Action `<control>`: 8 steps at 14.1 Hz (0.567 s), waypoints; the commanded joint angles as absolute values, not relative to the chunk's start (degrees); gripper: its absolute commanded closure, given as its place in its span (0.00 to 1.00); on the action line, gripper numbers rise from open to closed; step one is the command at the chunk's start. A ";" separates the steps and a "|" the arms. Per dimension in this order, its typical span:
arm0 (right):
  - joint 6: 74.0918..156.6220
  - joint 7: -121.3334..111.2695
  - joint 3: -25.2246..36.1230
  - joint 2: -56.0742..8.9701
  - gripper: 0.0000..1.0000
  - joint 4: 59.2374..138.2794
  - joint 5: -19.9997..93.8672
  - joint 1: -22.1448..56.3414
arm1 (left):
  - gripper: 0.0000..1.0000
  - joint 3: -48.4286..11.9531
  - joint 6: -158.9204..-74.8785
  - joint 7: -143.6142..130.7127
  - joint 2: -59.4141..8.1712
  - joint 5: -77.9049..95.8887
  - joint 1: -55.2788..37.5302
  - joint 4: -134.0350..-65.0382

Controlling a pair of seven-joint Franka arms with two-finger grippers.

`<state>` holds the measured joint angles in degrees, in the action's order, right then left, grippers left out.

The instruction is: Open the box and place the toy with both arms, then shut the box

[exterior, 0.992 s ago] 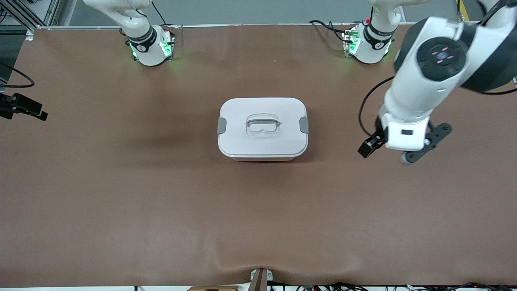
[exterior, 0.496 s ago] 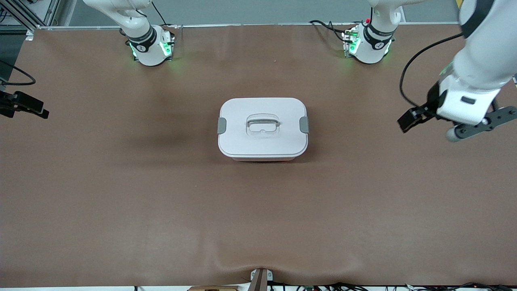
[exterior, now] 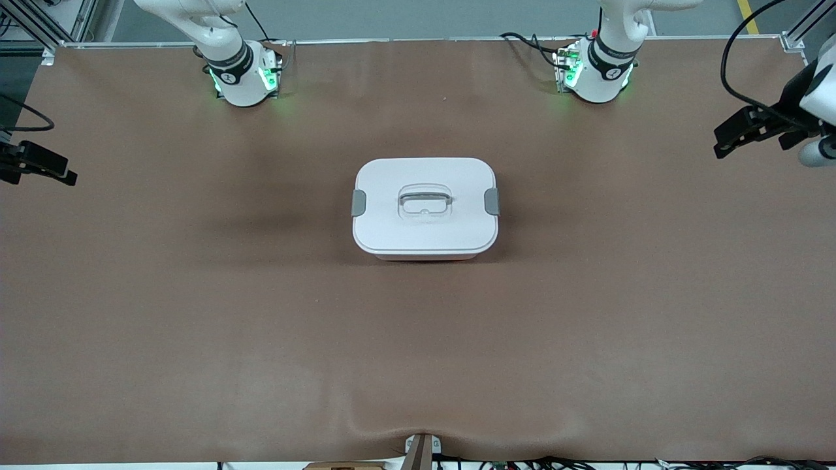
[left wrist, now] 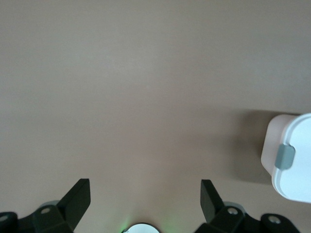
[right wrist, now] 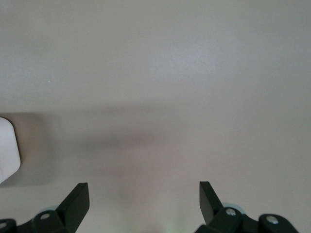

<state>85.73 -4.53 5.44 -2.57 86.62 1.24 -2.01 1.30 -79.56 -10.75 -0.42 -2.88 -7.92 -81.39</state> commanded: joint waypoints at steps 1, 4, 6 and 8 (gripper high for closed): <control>84.82 -5.27 5.19 -1.93 0.00 86.31 1.23 -2.37 | 0.00 5.36 -79.63 -8.18 1.93 -1.58 -12.47 -83.93; 85.25 -7.46 5.27 -2.20 0.00 86.31 0.97 -2.20 | 0.00 5.36 -80.77 -8.09 2.90 -1.58 -12.66 -86.12; 85.52 -7.30 5.27 -2.20 0.00 86.31 0.97 -2.02 | 0.00 5.19 -82.17 -8.00 4.39 -1.67 -12.74 -88.84; 85.52 -5.29 5.19 -2.11 0.00 86.48 0.97 -0.88 | 0.00 4.66 -84.54 -8.00 6.76 -1.84 -12.66 -92.88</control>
